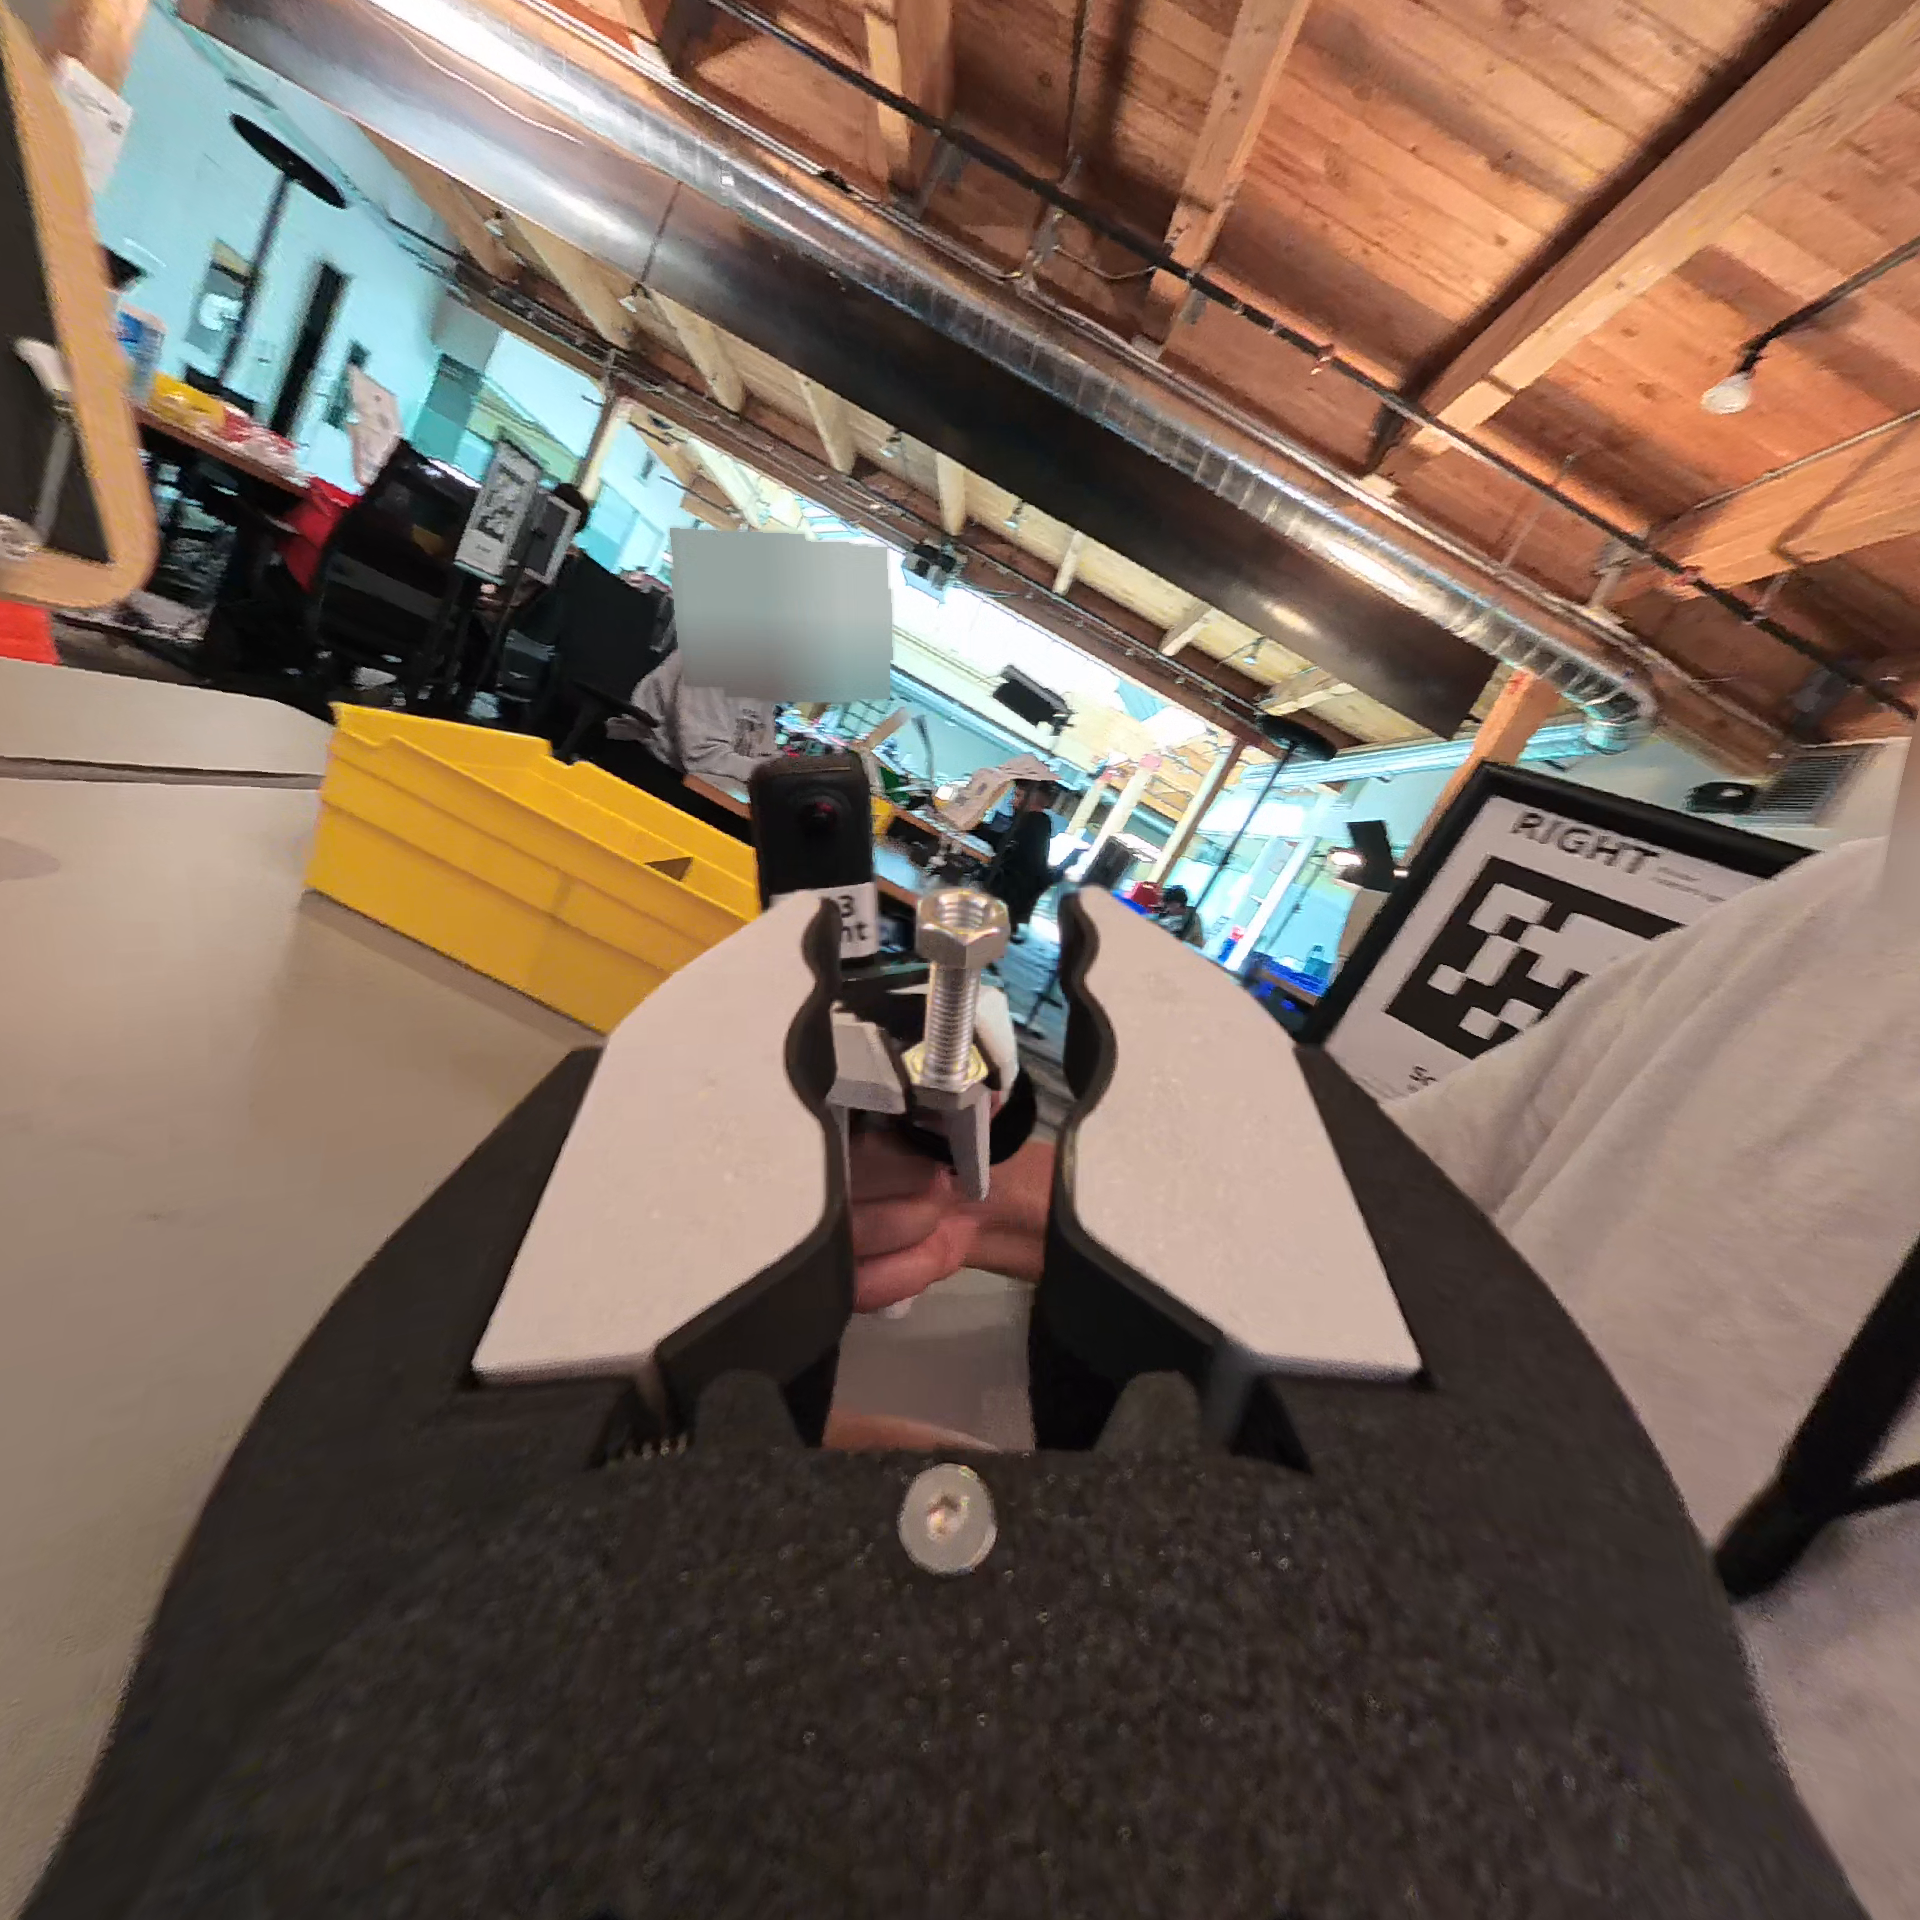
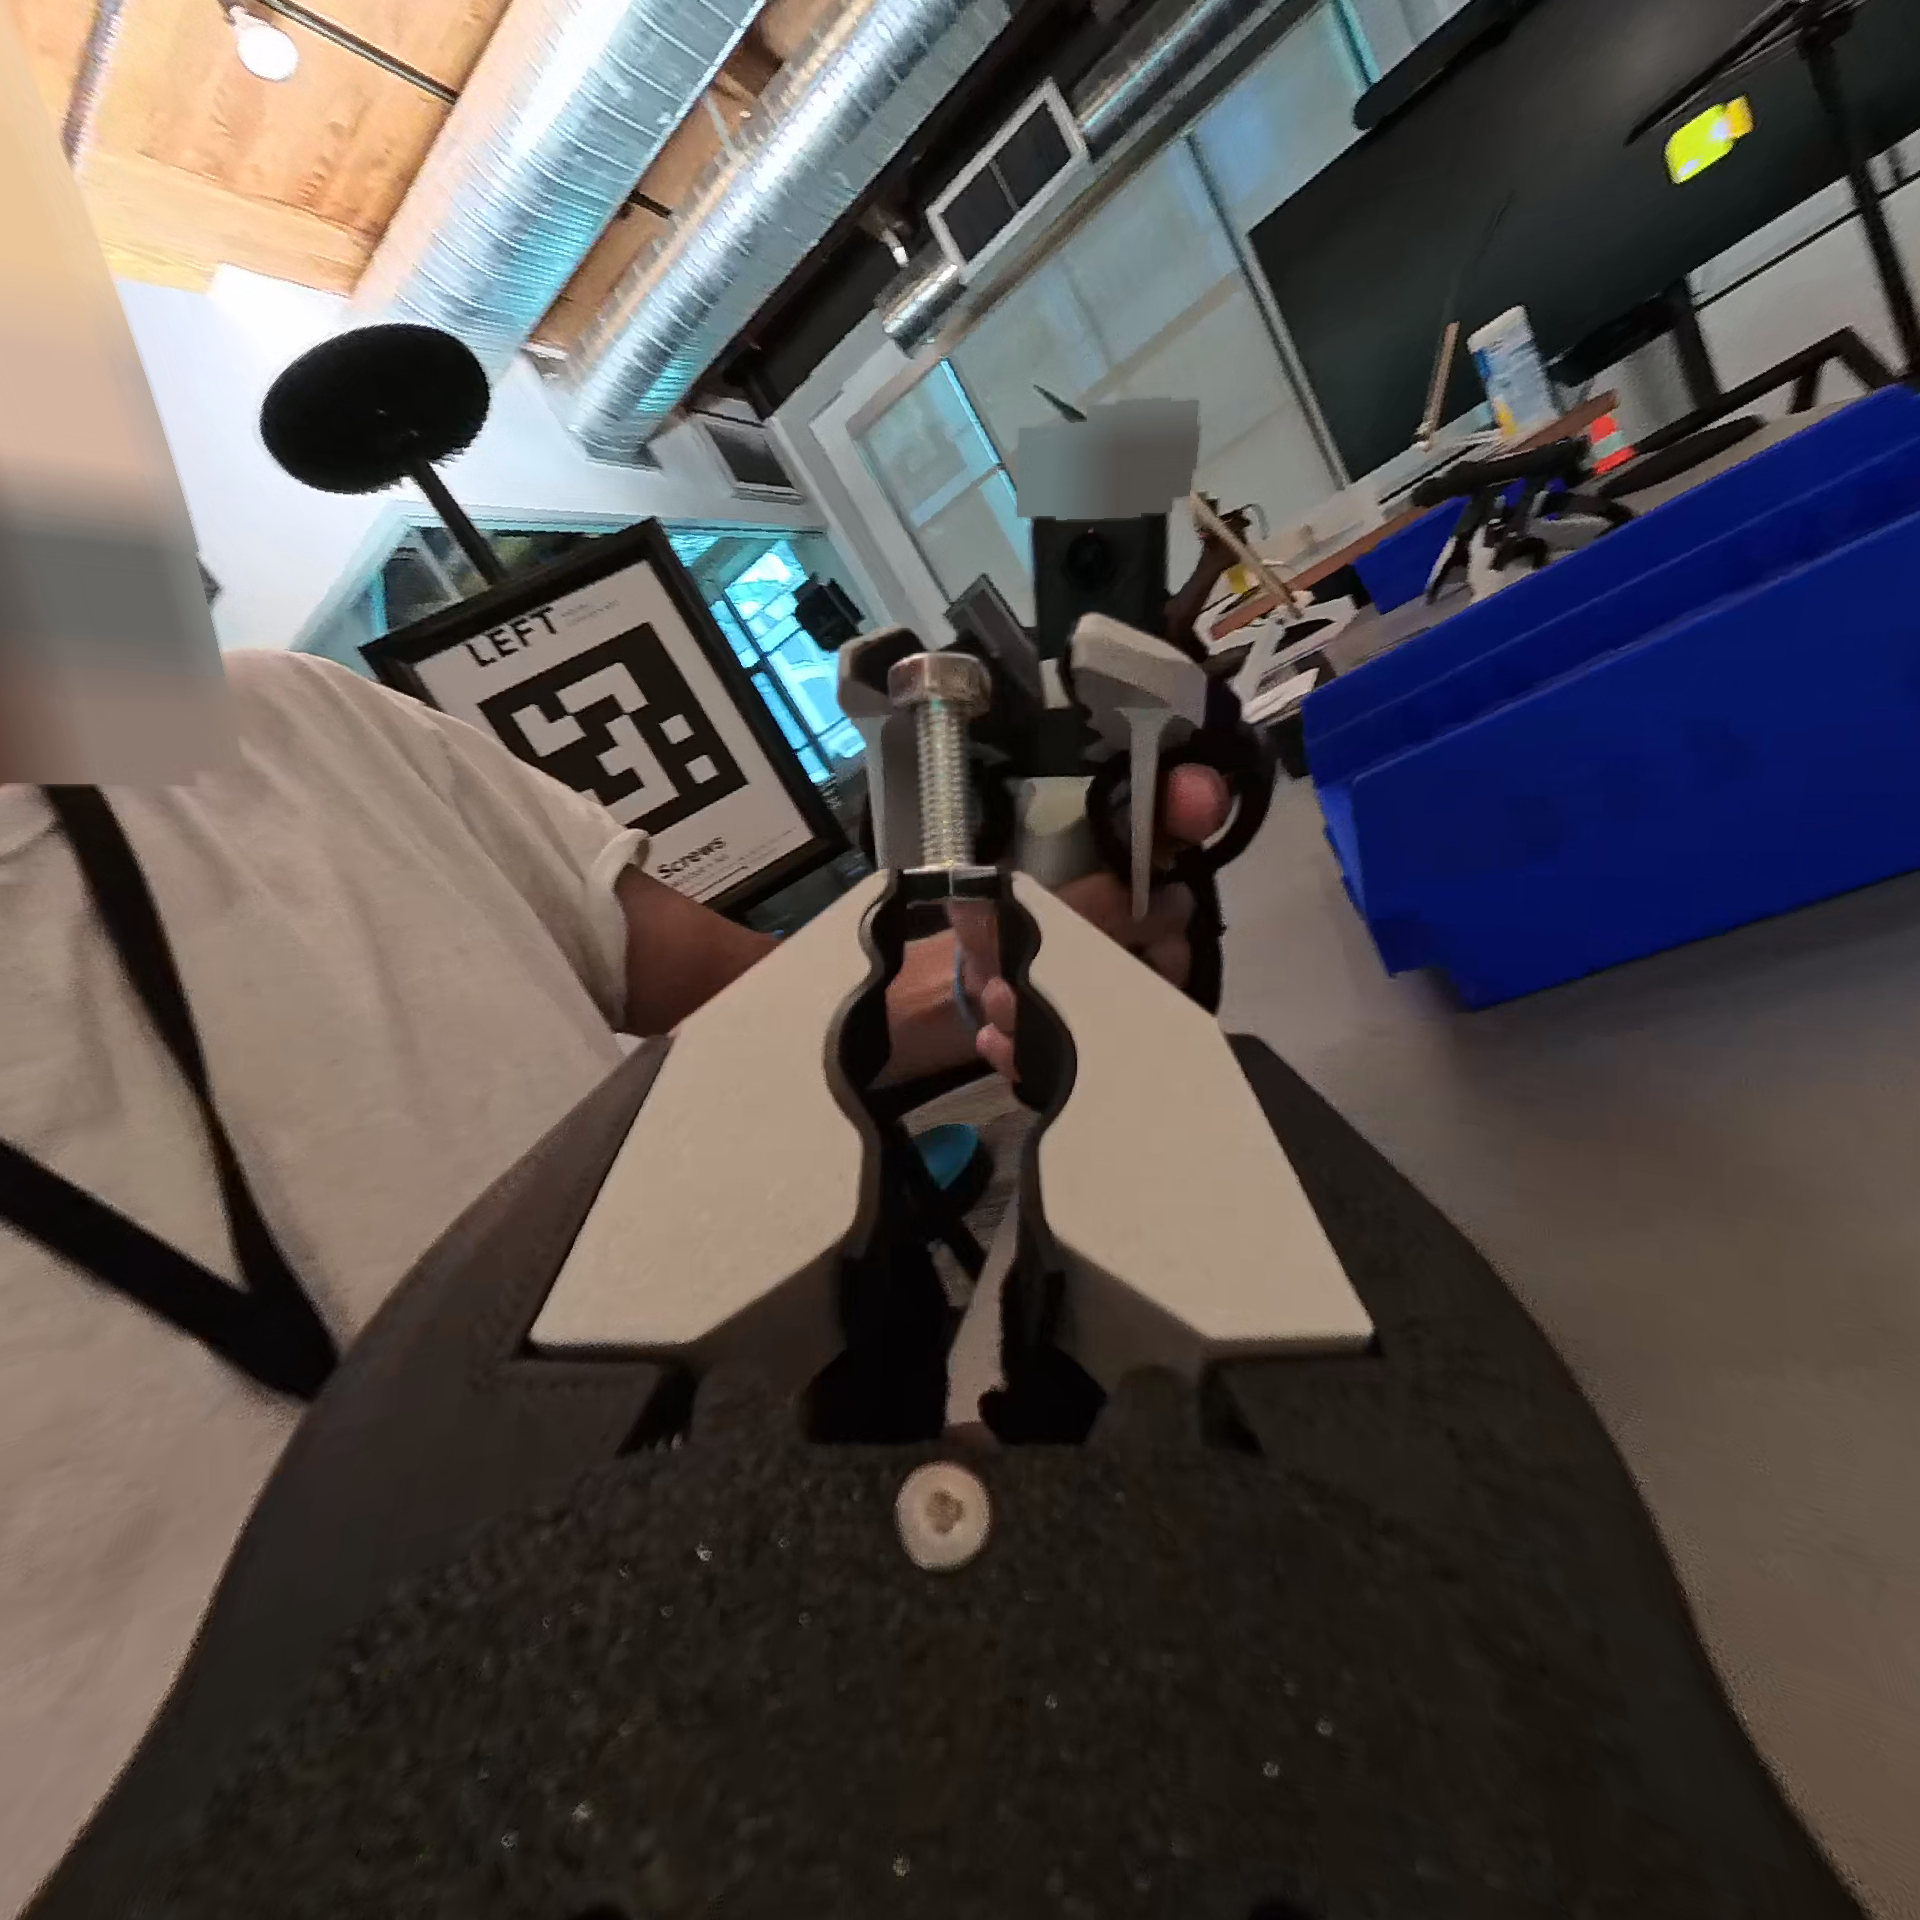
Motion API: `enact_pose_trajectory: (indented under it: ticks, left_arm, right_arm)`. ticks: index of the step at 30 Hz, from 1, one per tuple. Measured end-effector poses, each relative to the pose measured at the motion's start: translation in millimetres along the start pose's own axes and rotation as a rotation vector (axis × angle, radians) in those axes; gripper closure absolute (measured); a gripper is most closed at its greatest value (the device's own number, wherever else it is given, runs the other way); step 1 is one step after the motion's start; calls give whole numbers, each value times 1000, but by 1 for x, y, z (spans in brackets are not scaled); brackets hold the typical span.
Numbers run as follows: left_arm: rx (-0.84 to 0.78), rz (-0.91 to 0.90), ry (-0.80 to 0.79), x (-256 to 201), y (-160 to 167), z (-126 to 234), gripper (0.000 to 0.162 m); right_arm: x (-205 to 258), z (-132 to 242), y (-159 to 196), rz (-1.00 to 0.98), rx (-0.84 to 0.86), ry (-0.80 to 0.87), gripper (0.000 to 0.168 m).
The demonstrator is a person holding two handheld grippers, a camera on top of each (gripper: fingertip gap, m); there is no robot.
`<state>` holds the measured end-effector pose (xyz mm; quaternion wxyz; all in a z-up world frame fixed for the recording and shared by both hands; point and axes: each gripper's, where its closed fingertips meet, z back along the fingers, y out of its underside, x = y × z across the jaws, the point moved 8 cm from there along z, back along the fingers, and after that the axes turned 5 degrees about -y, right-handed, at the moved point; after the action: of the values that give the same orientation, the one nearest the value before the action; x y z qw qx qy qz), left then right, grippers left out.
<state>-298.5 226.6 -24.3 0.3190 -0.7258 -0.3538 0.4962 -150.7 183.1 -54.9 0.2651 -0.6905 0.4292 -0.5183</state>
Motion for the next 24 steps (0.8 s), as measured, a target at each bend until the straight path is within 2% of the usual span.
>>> enact_pose_trajectory:
  ticks: [9,15,24]
  left_arm:
    - [118,7,261,-20,6,-1,128]
    - [155,-1,325,-29,12,-2,130]
    - [142,-17,314,-29,11,1,134]
  right_arm:
    - [15,-15,10,-132,51,-257,152]
    - [20,-24,18,-166,107,-314,151]
    - [18,-23,17,-167,95,-312,152]
